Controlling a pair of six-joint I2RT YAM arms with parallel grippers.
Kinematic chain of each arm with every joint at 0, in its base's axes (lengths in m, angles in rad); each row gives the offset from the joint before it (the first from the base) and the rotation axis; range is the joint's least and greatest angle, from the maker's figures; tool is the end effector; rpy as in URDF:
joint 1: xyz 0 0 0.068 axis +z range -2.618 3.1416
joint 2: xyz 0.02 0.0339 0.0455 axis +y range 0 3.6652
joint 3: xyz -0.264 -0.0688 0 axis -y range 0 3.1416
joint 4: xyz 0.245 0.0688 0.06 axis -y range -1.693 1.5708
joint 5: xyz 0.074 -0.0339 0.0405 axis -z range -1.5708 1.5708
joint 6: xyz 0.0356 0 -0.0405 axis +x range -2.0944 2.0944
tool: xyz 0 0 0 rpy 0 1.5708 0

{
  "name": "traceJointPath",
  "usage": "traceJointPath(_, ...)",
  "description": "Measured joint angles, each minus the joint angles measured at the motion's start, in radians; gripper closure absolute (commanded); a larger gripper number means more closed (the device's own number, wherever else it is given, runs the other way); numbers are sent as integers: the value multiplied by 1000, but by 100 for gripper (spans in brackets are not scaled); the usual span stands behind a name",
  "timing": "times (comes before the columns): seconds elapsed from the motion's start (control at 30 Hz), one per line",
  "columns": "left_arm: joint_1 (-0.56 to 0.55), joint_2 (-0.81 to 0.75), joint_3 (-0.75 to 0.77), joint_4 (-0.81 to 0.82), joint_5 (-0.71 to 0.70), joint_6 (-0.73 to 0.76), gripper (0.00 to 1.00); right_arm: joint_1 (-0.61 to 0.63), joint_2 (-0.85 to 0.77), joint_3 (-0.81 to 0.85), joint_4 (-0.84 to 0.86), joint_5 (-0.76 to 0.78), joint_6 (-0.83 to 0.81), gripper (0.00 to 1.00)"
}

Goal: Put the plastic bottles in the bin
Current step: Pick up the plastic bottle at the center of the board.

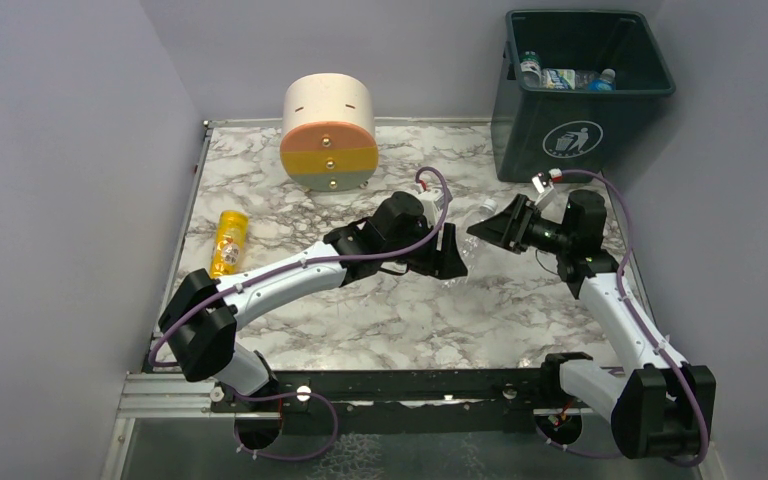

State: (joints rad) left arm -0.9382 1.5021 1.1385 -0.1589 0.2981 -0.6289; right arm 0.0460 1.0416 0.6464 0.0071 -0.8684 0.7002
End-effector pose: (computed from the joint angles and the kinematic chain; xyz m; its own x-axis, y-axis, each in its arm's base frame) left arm 0.1960 -0.2851 0.2919 -0.7806 0.1138 -0.6146 0.5715 0.5278 -0.6283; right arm 0.2242 0.0375 0.2657 -0.7630 0.3816 -0.5217 -0.3188 0.4799 0.8173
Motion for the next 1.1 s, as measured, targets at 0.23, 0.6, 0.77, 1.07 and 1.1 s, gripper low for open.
traceJointPath(0.23,0,0,0,0,-2,-3,29,0,1,-3,1,2,0,37)
traceJointPath(0.6,-6,0,4,-8,-5,3,1,1,1,-6,3,3,2,38)
traceJointPath(0.77,-6,-11,34,-33,-29,16,1,1,2,-6,3,3,2,38)
traceJointPath(1.07,4,-133,65,-133,-113,64,1,1,23,-2,-4,9,-2,38)
traceJointPath(1.1,11,-158,66,-146,-124,70,1,1,27,3,-6,11,-3,38)
